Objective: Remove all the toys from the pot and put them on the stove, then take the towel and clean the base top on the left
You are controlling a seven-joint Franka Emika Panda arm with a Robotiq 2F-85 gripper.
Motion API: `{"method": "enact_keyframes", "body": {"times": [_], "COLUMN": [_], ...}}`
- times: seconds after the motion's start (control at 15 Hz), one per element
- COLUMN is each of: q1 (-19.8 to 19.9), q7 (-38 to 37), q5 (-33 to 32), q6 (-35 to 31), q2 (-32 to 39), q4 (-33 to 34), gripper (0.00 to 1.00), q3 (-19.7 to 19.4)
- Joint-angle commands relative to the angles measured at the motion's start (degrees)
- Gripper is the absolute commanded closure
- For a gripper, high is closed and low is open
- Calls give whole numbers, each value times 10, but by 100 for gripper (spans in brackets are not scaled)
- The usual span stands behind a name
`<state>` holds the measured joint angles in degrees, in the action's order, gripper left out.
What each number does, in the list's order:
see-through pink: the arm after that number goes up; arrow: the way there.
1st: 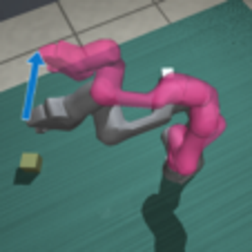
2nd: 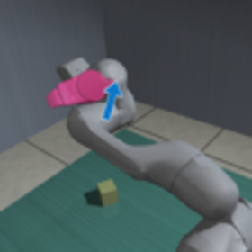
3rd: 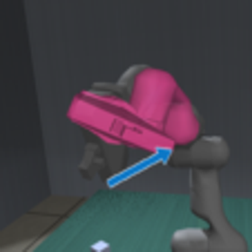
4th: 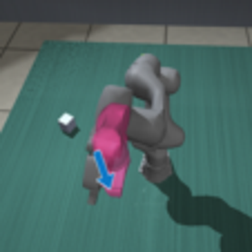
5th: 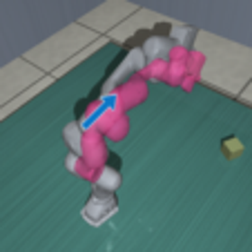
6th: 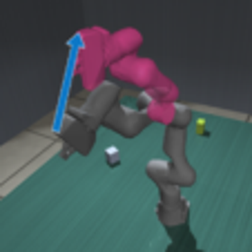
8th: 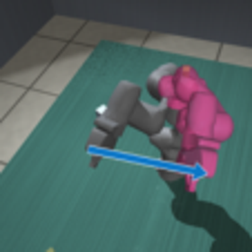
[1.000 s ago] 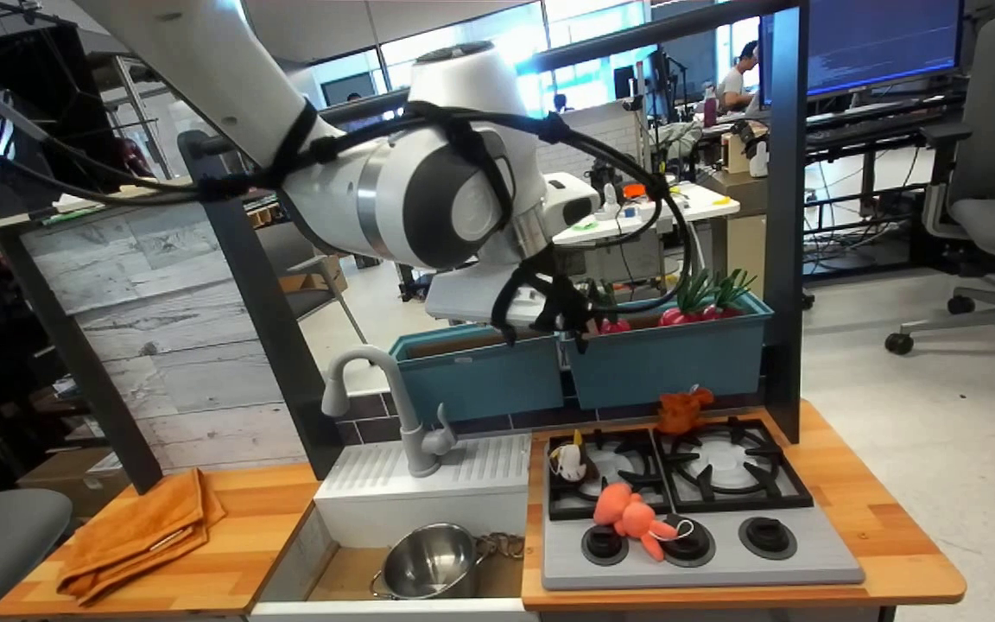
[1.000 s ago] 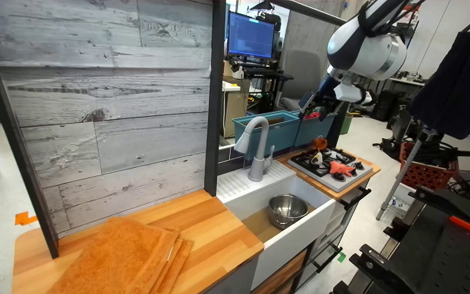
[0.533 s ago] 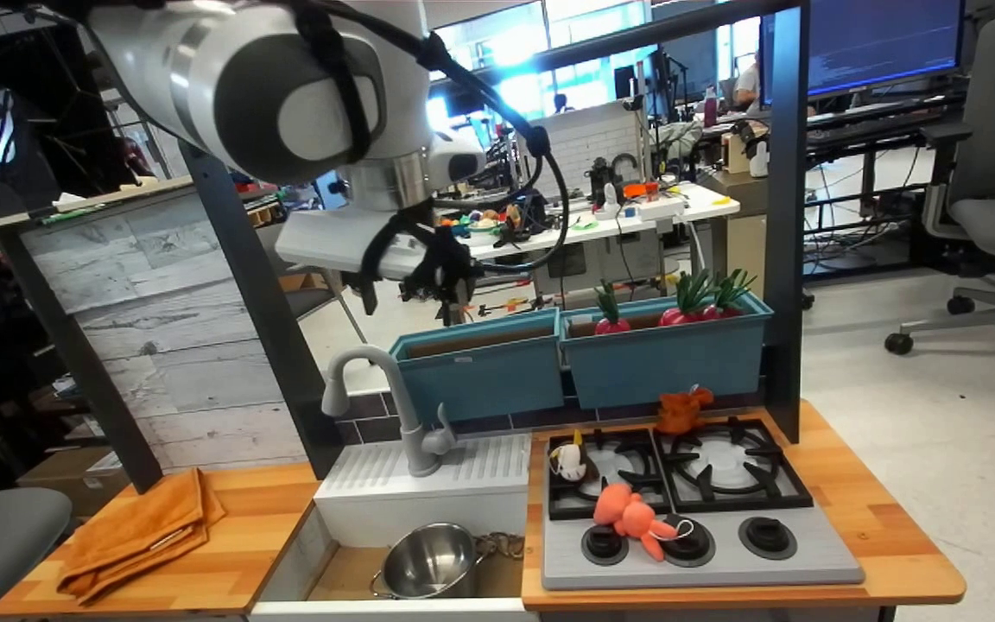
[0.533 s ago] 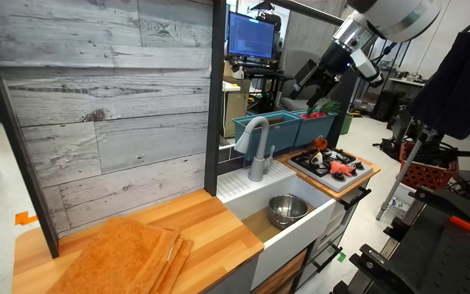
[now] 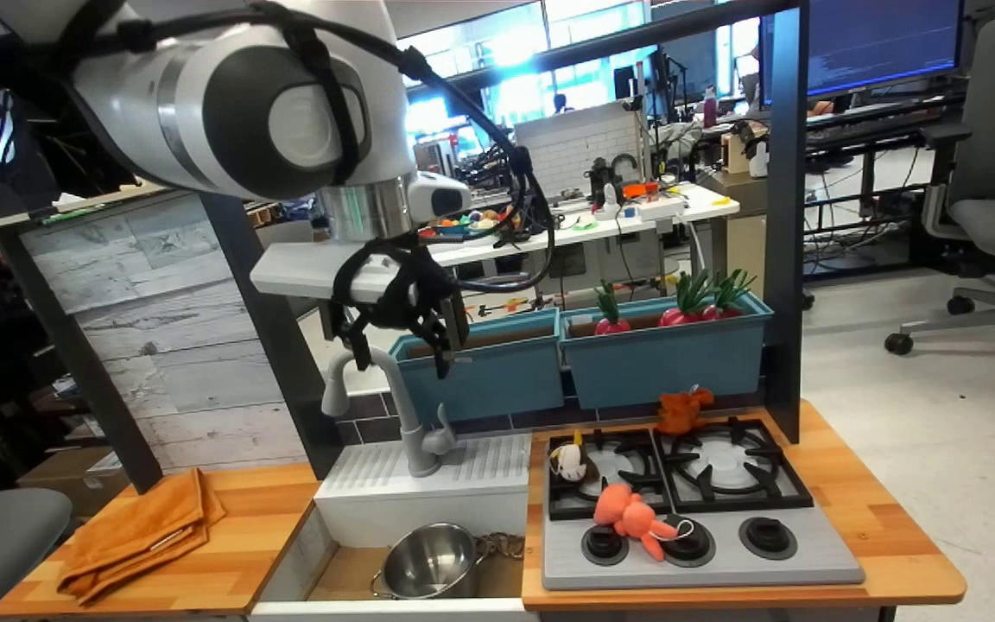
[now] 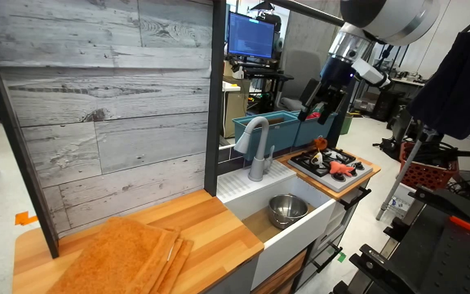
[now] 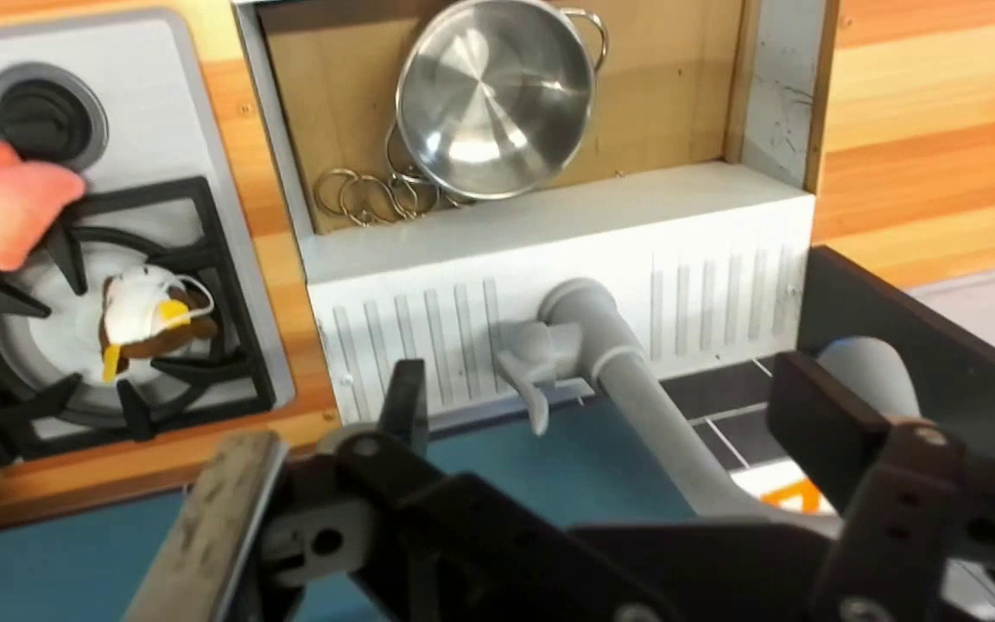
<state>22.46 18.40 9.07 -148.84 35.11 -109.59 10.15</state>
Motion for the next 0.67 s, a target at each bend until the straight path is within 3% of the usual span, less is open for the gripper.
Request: {"method": "enact_keyframes", "body": {"times": [0.0,0.13,0.2,0.6], "q1": [-95,-124,-106,-125], "q7": [-80,-106,-76,-77], "q5": [-46,-59,-34,-47], "q6": [95,109,84,77], "q2": [37,52,37,51], "q4": [41,42,24,19], "gripper": [0,0,0,0], "q3": [-80,-101,-83,-90]}}
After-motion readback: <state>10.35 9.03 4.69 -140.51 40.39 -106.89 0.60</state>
